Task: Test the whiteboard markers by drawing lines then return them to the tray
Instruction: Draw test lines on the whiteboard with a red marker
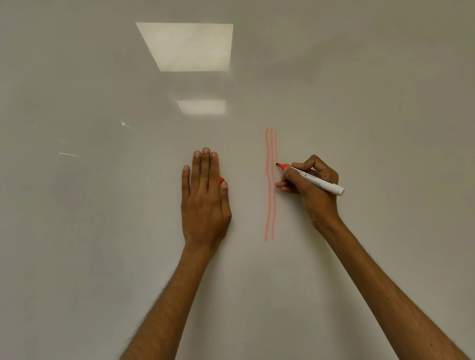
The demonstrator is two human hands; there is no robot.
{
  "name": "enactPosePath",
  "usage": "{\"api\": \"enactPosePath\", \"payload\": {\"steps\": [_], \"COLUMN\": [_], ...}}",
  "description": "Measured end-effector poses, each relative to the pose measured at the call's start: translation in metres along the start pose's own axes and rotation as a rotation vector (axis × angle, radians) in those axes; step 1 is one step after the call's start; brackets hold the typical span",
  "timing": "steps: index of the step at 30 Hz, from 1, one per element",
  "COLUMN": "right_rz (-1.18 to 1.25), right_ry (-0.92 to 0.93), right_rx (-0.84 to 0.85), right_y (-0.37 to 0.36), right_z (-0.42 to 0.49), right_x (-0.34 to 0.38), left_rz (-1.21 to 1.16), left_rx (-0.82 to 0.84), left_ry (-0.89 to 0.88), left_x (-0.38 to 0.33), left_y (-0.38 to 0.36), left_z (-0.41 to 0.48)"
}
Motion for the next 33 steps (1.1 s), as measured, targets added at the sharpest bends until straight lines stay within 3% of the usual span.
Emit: {"api": "enactPosePath", "payload": {"steps": [33], "right_rz": [-0.176], "right_ry": [-0.055], "right_rx": [0.161], "right_y": [0.027], "right_z": [-0.059], "right_x": [-0.038], "left_rz": [0.018], "left_rx": [0.014], "left_ry": [-0.01], "left_x": [0.001], "left_y": [-0.001], "left_z": [-0.002]}}
Point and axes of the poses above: each hand's wrist, its own z-axis towards the middle knuckle, its own y-axis out of the back of the hand, x = y × z, the point moved 3 cm from there along z, towards the middle knuckle, and after that the axes turned 14 degrees about -z, right-handed, at the moved point
